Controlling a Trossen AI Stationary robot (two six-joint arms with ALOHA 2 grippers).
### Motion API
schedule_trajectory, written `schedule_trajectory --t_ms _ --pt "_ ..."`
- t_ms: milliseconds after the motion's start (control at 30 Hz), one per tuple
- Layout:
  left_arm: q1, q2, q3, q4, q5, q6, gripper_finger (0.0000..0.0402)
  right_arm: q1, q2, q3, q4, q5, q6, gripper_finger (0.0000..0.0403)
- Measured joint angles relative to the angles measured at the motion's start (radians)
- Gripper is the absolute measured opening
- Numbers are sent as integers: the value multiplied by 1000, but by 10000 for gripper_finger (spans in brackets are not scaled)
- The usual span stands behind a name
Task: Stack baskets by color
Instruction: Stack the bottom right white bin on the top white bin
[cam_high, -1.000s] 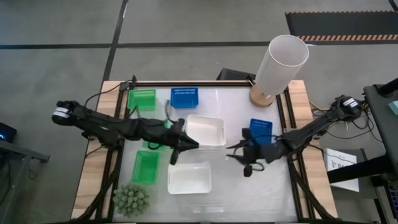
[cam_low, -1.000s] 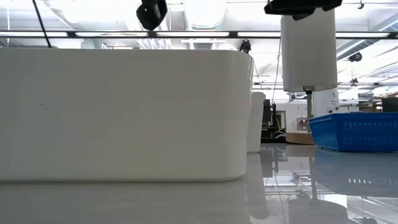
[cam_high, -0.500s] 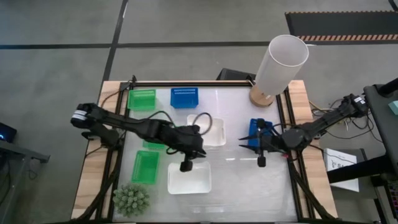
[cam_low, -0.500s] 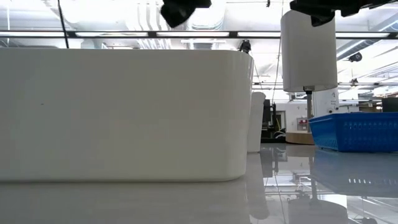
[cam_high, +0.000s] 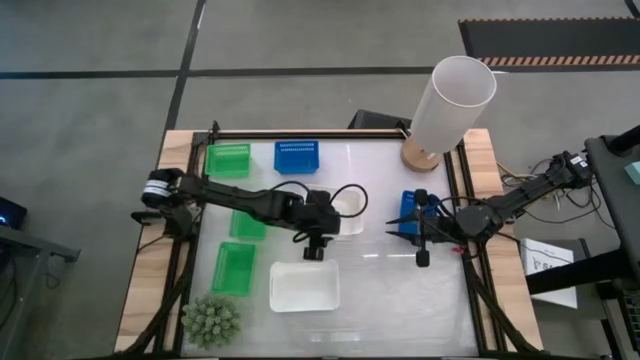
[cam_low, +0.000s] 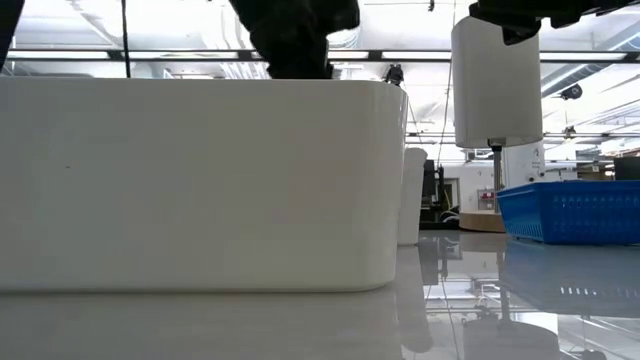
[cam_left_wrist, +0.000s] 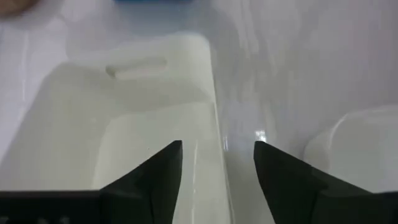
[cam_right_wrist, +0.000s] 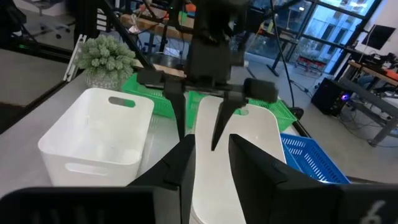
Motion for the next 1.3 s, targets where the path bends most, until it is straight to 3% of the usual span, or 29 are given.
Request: schedule_trajectory --t_ms 500,900,1300 --pt "6 18 -31 -13 1 -19 128 0 0 0 -4 0 0 80" --pt "7 28 -1 -33 4 -17 8 0 0 0 -5 0 4 72" --pt "5 14 34 -25 0 17 0 0 1 0 -30 0 21 72"
